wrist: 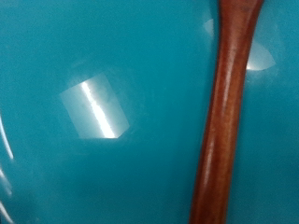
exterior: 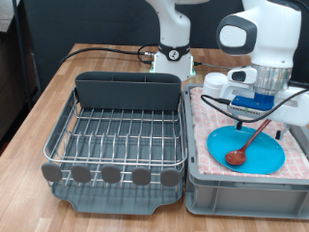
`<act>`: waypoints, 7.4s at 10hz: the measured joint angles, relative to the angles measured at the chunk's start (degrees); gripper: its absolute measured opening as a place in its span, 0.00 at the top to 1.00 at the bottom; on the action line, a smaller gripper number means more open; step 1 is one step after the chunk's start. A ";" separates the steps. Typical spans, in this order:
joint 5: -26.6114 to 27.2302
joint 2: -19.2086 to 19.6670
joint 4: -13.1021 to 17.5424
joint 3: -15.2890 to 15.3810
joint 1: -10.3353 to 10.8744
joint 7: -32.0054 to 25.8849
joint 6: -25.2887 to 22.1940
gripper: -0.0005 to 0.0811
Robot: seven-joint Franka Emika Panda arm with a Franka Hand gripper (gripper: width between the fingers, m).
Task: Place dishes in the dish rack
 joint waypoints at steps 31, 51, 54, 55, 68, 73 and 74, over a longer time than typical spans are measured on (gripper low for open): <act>24.19 -16.22 -4.14 0.72 -0.32 -10.13 -15.32 0.88; 23.55 -40.15 -27.11 -7.59 -6.26 24.13 -23.13 0.88; 25.19 -44.48 -30.22 -9.77 -6.18 23.94 -24.85 0.88; 27.73 -45.56 -31.03 -11.84 -5.73 21.82 -24.85 0.88; 43.48 -43.85 -32.43 -36.79 -3.43 -12.51 -24.73 0.88; 39.82 -40.49 -32.37 -34.78 -4.70 -10.03 -19.74 0.57; 35.57 -40.50 -32.23 -32.29 -6.41 -6.02 -19.50 0.32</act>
